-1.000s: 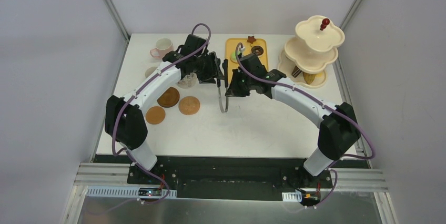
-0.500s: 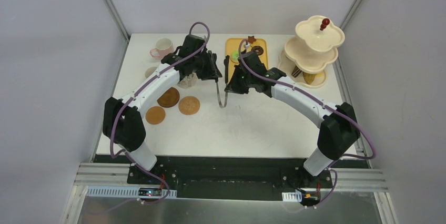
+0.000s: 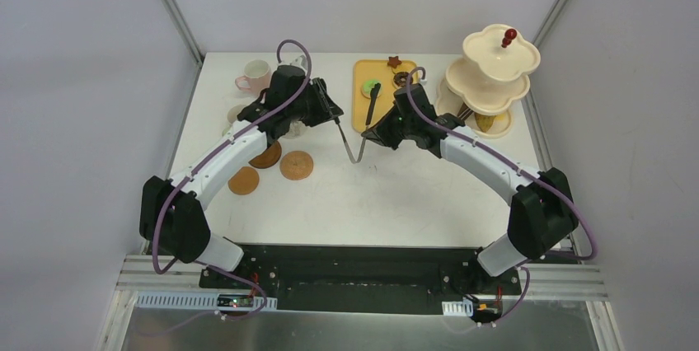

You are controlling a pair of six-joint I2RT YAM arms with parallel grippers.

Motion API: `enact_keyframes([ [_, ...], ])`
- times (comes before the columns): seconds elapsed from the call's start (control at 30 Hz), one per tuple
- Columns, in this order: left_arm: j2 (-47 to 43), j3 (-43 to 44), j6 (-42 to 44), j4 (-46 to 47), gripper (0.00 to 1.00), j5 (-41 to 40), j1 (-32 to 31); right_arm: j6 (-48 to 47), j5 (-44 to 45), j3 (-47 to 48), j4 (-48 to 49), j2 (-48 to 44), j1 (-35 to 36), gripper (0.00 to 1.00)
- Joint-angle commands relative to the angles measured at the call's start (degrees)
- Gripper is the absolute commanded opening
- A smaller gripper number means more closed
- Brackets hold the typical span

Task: Serve the afternoon tea
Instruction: Adjust the clamp.

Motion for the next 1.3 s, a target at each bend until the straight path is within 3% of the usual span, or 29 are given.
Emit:
enact_keyframes([
  [0.0,-4.44,0.02,-2.23,2.97,0.0,-2.62,1.85,5.16,8.96,-0.53,-4.47,-1.39,-2.94,0.0],
  [0.53,-5.89,-1.64,-4.13,1.94,0.0,-2.67,1.85,17.09,6.44,-5.71,-2.39,-1.92,-5.61,0.0],
  [0.73,-4.53,-0.22,-5.34,0.83,0.0,-2.63,1.91,1.78,2.01,-1.94,3.0,1.09,-5.08,0.0],
  [0.83,-3.68,0.96,-7.26,-0.12,0.0,-2.02,2.34,-4.78,1.23,-3.46,10.1,-0.55,-4.97,0.18],
  [0.87,-3.39,1.3,-7.75,-0.45,0.0,-1.84,2.45,-8.42,-0.86,-3.69,11.9,-0.9,-5.0,0.39],
  [0.93,-2.81,2.1,-8.63,-1.3,0.0,-1.67,2.54,-12.74,-1.69,-1.97,11.07,-1.4,-4.81,0.59],
  [1.1,-1.95,3.0,-10.81,-1.42,0.0,0.17,2.96,-19.72,-4.27,-4.49,15.22,-5.12,-4.82,0.97],
  [1.27,-0.46,6.23,-12.5,-6.6,0.0,1.77,3.57,-37.1,-6.08,-12.67,30.68,-11.19,-4.52,0.99],
])
